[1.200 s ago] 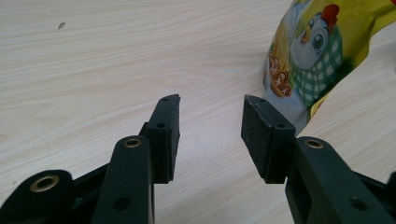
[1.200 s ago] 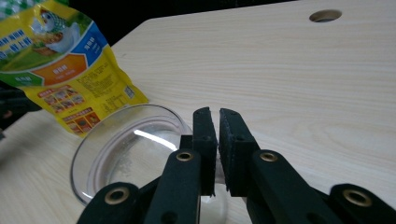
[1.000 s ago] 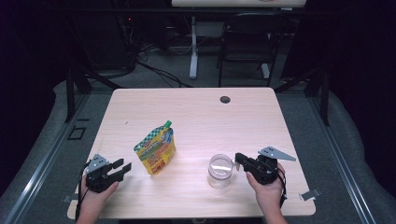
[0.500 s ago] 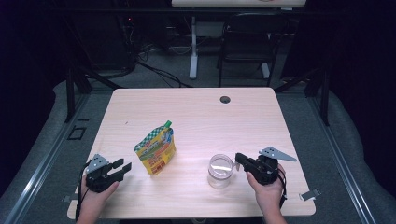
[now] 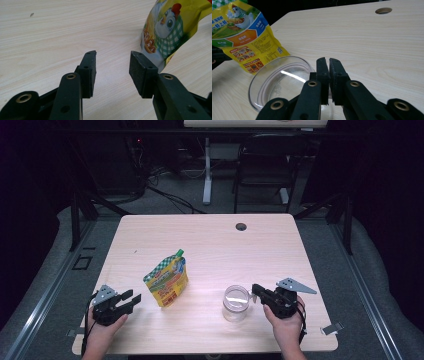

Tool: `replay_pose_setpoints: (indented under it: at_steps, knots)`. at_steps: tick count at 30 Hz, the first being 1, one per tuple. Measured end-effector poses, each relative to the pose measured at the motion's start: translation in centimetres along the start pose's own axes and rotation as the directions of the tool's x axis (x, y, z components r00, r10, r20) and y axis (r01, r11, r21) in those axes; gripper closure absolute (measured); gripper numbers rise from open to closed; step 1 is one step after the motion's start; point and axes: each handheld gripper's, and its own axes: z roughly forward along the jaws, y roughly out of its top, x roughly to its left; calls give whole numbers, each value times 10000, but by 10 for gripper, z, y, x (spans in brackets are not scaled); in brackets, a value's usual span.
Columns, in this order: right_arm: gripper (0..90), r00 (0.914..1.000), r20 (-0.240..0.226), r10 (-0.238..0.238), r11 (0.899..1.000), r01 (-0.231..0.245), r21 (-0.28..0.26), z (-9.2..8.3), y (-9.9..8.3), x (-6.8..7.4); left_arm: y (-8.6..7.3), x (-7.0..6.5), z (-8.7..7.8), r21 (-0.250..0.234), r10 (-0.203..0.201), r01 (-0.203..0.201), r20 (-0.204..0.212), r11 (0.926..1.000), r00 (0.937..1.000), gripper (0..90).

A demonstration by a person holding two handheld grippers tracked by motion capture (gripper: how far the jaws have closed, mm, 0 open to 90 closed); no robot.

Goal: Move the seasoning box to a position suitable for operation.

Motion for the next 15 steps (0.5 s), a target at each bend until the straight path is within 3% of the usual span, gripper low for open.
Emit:
replay_pose_setpoints:
  at_steps: [11, 13, 15]
  knots:
    - [900, 9998, 215, 42, 9999, -44, 123, 1, -2, -2, 0, 0, 0, 6, -12, 12, -6, 10000, 10000, 573]
    - [900, 9986, 2, 538, 9981, -538, 297, 3, -5, -8, 0, 0, 0, 15, 17, -17, 15, 10000, 10000, 573]
    - [899, 9915, -379, 1248, 9920, -1239, 247, 3, -7, -15, 0, 0, 0, 41, 50, -50, 11, 10000, 10000, 573]
